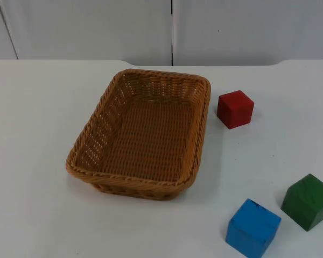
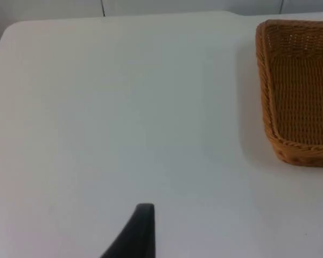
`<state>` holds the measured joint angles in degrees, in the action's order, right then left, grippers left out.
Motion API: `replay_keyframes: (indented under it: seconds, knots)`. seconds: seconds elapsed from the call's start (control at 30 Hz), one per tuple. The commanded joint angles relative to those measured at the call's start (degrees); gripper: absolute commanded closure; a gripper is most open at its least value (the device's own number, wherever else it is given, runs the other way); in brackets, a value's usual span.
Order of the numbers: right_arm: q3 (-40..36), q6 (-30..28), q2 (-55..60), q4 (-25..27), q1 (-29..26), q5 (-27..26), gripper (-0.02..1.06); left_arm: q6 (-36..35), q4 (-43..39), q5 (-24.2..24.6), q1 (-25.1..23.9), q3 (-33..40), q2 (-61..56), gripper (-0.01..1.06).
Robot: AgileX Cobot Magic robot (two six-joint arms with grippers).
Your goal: Pick up one cube with each hand and place exactly two cubes into the same basket, leaving the remaining cube outside.
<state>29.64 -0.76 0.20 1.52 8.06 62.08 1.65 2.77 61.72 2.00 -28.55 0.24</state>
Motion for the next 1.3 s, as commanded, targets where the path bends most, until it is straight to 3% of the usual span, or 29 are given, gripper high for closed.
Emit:
replay_keyframes:
  seconds: [0.0,0.3,1.27]
  knots:
    - [-0.03,-0.2,-0.2,0.09,-0.38,-0.44,-0.01,0.0,0.83,-0.25,-0.08,0.23,-0.24,0.0]
    - [1.89,-0.2,-0.2,0.23,-0.38,-0.48,-0.01,-0.37,2.2,-0.52,-0.08,0.13,-0.24,0.0]
    - [11.19,-0.31,23.94,0.23,-0.38,-4.33,-0.01,-0.37,8.61,-1.66,-0.08,-7.22,14.84,0.0]
